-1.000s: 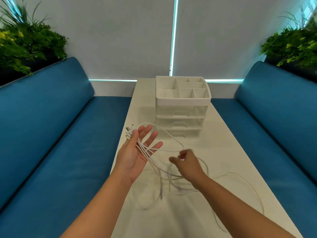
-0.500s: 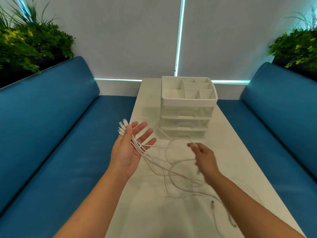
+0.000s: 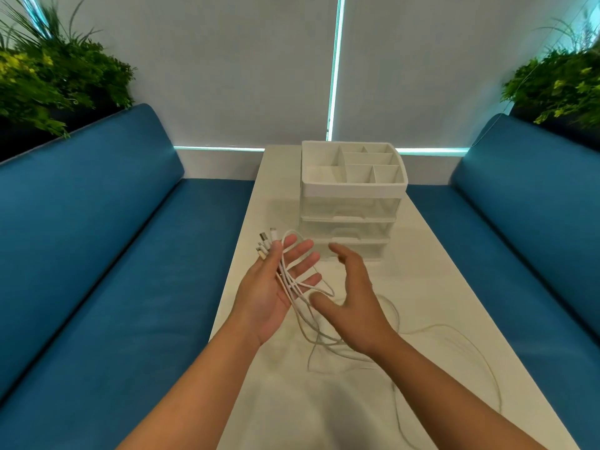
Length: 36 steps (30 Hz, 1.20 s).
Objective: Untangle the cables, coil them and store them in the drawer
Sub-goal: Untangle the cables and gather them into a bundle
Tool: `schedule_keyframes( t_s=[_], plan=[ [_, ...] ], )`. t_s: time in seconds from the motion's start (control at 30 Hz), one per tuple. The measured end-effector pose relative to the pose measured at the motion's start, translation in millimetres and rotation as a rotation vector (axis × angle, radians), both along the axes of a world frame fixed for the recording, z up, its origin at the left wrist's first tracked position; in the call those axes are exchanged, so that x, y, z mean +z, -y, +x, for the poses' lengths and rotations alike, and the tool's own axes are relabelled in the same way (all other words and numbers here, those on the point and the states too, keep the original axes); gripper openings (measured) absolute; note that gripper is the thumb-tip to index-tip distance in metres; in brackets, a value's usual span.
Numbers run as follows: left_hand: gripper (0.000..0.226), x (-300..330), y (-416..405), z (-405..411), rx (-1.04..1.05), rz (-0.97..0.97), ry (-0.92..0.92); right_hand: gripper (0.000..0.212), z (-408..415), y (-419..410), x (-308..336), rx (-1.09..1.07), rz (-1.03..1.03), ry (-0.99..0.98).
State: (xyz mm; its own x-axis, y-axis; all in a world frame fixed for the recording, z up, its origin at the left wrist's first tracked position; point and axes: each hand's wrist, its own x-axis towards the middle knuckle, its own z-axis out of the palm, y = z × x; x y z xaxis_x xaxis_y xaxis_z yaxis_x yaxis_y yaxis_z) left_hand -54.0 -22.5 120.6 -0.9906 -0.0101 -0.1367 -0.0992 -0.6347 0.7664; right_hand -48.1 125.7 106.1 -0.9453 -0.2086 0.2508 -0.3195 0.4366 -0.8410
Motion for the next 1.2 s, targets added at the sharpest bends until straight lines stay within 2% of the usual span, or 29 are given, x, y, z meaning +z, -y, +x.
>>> schedule_keyframes(
  t_s=[0.1, 0.17, 0.27, 0.47, 0.6, 0.67, 0.73, 0.87, 0.9, 0.93, 0.97, 1.03, 1.07, 1.13, 1.2],
  plan=[
    [0.037, -1.1, -1.4, 1.2, -0.048, -0.003, -0.009, 0.055, -3.4, 9.5, 13.3, 0.105, 0.023, 0.040],
    [0.038, -1.2, 1.6, 1.7, -0.075, -0.017, -0.013, 0.052, -3.1, 8.1, 10.4, 0.135, 0.046, 0.086],
    [0.038, -3.8, 3.8, 4.0, -0.106, -0.065, -0.014, 0.045, 3.4, 5.0, -0.5, 0.102, 0.123, 0.013],
    [0.035, -5.8, -8.7, 4.5, -0.107, -0.113, -0.031, 0.034, 5.9, -1.2, -6.3, -0.034, 0.117, -0.045],
    [0.029, -3.3, -8.4, 2.7, -0.044, -0.237, -0.028, 0.023, -5.7, -9.5, -4.3, -0.296, -0.073, -0.067],
    [0.027, -1.3, -3.0, 0.4, 0.025, -0.255, -0.009, 0.020, -15.5, -19.4, -3.2, -0.401, -0.090, -0.014],
    [0.027, 0.2, 2.3, -3.1, 0.080, -0.217, -0.020, 0.022, -25.6, -31.7, -7.8, -0.423, -0.014, 0.138],
    [0.027, 5.0, 0.9, -7.1, 0.067, -0.130, -0.082, 0.041, -33.1, -46.4, -20.9, -0.370, 0.368, 0.529],
    [0.027, 7.0, -0.6, -7.0, 0.054, -0.117, -0.084, 0.052, -31.2, -46.3, -21.4, -0.389, 0.423, 0.563],
    [0.027, 8.1, -1.5, -6.9, 0.041, -0.107, -0.088, 0.061, -27.7, -44.4, -19.7, -0.428, 0.454, 0.516],
    [0.027, 8.7, -2.3, -6.7, 0.029, -0.105, -0.092, 0.065, -23.1, -40.6, -15.0, -0.454, 0.448, 0.371],
    [0.027, 9.5, -4.8, -6.3, 0.006, -0.107, -0.095, 0.061, -13.7, -29.2, 0.5, -0.354, 0.310, 0.023],
    [0.027, 10.4, -7.0, -6.2, -0.006, -0.106, -0.094, 0.059, -10.2, -22.3, 10.2, -0.215, 0.210, -0.026],
    [0.032, 15.1, -12.6, -5.9, -0.039, -0.114, -0.089, 0.061, -4.5, -4.5, 28.2, 0.125, 0.026, 0.170],
    [0.041, 22.3, -15.9, -5.8, -0.053, -0.150, -0.075, 0.061, -3.5, 9.0, 34.9, 0.288, -0.075, 0.341]
  ],
)
